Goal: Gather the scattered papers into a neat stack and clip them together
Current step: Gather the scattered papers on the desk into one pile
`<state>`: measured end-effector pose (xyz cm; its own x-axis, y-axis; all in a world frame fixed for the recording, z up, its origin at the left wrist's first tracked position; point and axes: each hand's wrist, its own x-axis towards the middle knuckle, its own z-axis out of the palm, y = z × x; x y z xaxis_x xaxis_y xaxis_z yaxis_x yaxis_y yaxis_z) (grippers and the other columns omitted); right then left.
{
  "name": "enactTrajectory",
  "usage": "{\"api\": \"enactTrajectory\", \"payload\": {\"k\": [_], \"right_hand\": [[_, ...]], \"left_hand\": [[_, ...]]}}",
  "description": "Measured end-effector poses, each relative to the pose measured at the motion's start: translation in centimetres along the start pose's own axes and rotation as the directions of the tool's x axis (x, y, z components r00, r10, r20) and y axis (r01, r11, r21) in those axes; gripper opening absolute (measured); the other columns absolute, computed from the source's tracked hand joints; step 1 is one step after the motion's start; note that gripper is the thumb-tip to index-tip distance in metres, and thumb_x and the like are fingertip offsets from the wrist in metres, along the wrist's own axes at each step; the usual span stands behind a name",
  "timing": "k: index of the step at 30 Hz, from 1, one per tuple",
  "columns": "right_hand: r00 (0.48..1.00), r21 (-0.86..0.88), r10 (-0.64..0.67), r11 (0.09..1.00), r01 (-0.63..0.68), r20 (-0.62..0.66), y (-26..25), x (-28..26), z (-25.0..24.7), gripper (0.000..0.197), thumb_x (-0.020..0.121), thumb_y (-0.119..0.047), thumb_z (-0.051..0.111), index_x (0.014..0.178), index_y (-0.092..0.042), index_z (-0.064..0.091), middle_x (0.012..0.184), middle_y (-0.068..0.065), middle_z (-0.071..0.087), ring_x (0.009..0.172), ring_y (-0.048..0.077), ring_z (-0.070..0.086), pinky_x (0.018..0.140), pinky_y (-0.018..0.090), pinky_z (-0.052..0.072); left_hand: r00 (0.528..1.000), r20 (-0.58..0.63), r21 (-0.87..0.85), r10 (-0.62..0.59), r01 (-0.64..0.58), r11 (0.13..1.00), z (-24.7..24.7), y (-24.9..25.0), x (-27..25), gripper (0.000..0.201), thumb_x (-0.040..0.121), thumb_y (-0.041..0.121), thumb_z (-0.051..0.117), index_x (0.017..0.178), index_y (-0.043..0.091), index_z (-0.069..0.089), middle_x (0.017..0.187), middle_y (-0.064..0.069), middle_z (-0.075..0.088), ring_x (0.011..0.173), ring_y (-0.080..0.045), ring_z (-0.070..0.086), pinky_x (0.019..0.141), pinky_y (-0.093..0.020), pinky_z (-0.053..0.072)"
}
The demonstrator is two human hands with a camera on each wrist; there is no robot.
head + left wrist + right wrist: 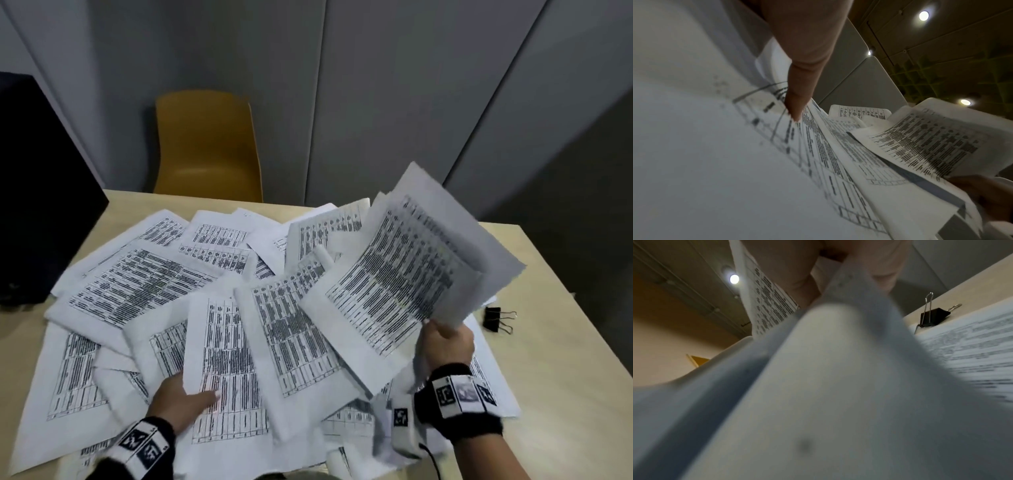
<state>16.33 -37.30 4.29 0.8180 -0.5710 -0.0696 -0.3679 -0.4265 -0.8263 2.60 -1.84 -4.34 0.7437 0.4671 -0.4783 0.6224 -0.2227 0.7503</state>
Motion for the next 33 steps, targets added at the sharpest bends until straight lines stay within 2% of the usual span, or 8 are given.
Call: {"api": "enactTrajectory", "payload": {"k": [5,10,16,20,23,26,30,33], "right_hand": [[0.989,0.187,0.082,0.977,-0.104,0.121,-1.5,0.7,-0.8,0.008,0.078,0.009,0.058,0.082,0.015,0.058,0.074,0.015,0.057,0.072,0.024,0.053,0.062,0.028,0.041],[0.919,0.150,0.167,0.961,-0.233,0.357,0.1,-0.2,0.5,0.024,0.077,0.019,0.055,0.063,0.001,0.048,0.052,0.007,0.048,0.051,0.019,0.046,0.027,0.010,0.028],[0.799,-0.003,0.218,0.965,-0.262,0.560,2.3,-2.1,2.1,0.015,0.079,0.016,0.056,0.071,0.005,0.048,0.061,0.014,0.048,0.055,0.022,0.044,0.042,0.018,0.040],[0.715,-0.025,0.218,0.962,-0.271,0.665,2.0,-2.9,1.9,0.011,0.082,0.011,0.055,0.077,0.003,0.049,0.058,0.008,0.045,0.050,0.018,0.041,0.036,0.014,0.036],[0.634,-0.105,0.283,0.947,-0.304,0.720,2.4,-3.2,2.1,0.014,0.078,0.002,0.066,0.087,0.000,0.055,0.062,0.010,0.051,0.050,0.019,0.044,0.050,0.026,0.040],[0.598,-0.175,0.307,0.947,-0.269,0.740,3.2,-4.0,3.0,0.028,0.073,-0.005,0.075,0.084,-0.004,0.049,0.071,0.012,0.055,0.051,0.019,0.049,0.049,0.027,0.045],[0.709,-0.160,0.290,0.956,-0.245,0.643,3.9,-4.2,3.5,0.024,0.079,0.002,0.068,0.079,-0.002,0.044,0.062,0.010,0.048,0.039,0.014,0.050,0.031,0.014,0.038],[0.747,-0.096,0.303,0.947,-0.308,0.591,4.3,-3.7,3.2,0.030,0.079,0.001,0.068,0.093,0.001,0.043,0.066,0.010,0.047,0.050,0.018,0.045,0.029,0.013,0.035]], "left_hand": [[0.999,0.035,-0.041,0.005,-0.003,0.999,-0.3,1.0,-0.4,0.022,0.080,0.017,0.070,0.097,0.005,0.064,0.097,-0.012,0.070,0.088,-0.024,0.061,0.083,-0.030,0.043],[0.994,0.099,-0.320,-0.045,0.074,0.945,0.2,1.9,-0.6,0.079,0.071,0.056,0.063,0.131,0.008,0.049,0.129,-0.005,0.055,0.120,-0.022,0.049,0.105,-0.031,0.029],[0.959,0.282,-0.274,0.006,0.074,0.959,1.6,3.9,-2.0,0.059,0.066,0.022,0.077,0.120,0.014,0.053,0.110,-0.004,0.064,0.108,-0.026,0.057,0.105,-0.045,0.036],[0.937,0.349,-0.401,0.031,0.119,0.908,2.4,6.1,-1.9,0.080,0.037,0.062,0.083,0.101,0.017,0.064,0.107,-0.009,0.071,0.103,-0.027,0.064,0.099,-0.042,0.043],[0.880,0.469,-0.359,-0.072,0.265,0.895,3.3,7.8,-2.4,0.060,0.061,0.080,0.054,0.099,0.035,0.065,0.114,0.000,0.067,0.106,-0.026,0.063,0.105,-0.047,0.039],[0.855,0.502,-0.242,-0.129,0.283,0.928,4.3,8.0,-2.0,0.091,0.042,0.094,0.048,0.117,0.043,0.058,0.127,0.001,0.062,0.115,-0.028,0.059,0.106,-0.051,0.036],[0.983,0.176,-0.128,0.052,-0.029,0.991,2.9,8.6,-2.2,0.061,0.076,0.059,0.060,0.123,0.020,0.052,0.129,-0.006,0.057,0.107,-0.018,0.056,0.090,-0.035,0.047],[0.966,-0.257,0.057,0.024,-0.009,0.998,-0.2,5.9,-1.5,0.073,0.080,0.035,0.067,0.140,0.025,0.028,0.143,-0.013,0.041,0.127,-0.034,0.040,0.102,-0.050,0.039]]}}
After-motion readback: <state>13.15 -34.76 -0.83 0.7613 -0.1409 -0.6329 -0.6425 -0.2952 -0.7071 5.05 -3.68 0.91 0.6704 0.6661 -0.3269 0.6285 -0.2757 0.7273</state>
